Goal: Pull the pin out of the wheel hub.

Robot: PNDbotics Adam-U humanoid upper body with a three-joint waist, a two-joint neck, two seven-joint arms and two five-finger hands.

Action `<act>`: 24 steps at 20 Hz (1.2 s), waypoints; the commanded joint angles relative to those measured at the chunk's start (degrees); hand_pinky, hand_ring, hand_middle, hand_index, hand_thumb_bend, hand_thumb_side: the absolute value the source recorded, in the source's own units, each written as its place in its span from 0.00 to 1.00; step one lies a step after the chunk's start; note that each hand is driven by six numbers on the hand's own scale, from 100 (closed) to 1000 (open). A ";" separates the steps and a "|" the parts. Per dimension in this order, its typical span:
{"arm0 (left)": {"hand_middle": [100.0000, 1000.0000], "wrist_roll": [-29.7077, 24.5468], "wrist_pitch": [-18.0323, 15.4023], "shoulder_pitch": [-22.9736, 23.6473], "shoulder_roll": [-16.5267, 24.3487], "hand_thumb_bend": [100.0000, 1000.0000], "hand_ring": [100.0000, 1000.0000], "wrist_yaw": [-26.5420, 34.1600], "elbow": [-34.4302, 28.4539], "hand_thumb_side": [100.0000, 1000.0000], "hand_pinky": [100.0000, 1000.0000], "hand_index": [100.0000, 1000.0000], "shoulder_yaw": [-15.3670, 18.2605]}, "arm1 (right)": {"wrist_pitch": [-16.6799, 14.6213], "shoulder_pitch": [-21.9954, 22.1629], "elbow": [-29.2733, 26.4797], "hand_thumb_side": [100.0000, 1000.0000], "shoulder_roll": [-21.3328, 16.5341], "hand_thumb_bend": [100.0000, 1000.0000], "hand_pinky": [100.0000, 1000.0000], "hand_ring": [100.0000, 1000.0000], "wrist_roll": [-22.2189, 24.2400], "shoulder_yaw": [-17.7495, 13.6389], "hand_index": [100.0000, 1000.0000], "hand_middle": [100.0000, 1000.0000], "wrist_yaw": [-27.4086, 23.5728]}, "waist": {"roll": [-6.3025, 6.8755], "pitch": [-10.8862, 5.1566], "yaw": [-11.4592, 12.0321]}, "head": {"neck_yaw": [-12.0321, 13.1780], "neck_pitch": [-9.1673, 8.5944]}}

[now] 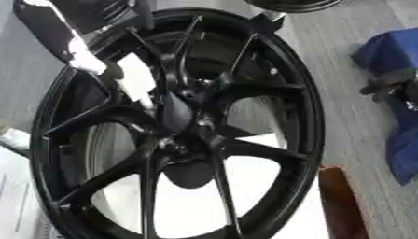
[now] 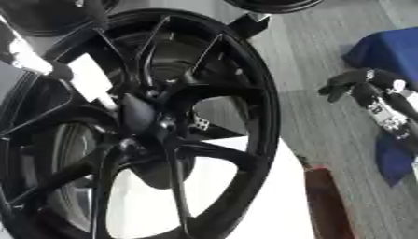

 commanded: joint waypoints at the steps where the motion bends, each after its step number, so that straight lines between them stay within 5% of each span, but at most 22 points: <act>1: 0.78 -8.07 -9.09 -0.47 3.05 0.41 0.86 0.41 -2.73 0.38 0.88 0.84 1.94 | -0.07 0.01 -1.41 0.66 -1.77 0.00 0.94 0.71 -0.05 -0.45 0.70 0.49 0.49 | -0.18 -1.19 0.03 | -0.55 0.05; 11: 0.78 -8.07 -6.97 0.78 5.12 0.39 0.86 5.20 -8.06 0.41 0.88 0.83 1.82 | -0.01 -0.06 -1.41 0.66 -1.93 0.00 0.94 0.71 0.07 -0.31 0.70 0.48 0.70 | 0.18 -1.09 -0.24 | -0.82 -0.49; 24: 0.78 -8.07 -9.90 1.70 4.93 0.47 0.86 -1.02 -7.18 0.38 0.88 0.83 -2.48 | 0.08 -0.59 -1.41 0.66 -1.89 0.00 0.94 0.71 0.28 -0.12 0.70 0.49 0.27 | 0.16 -0.81 -0.96 | -0.53 -0.76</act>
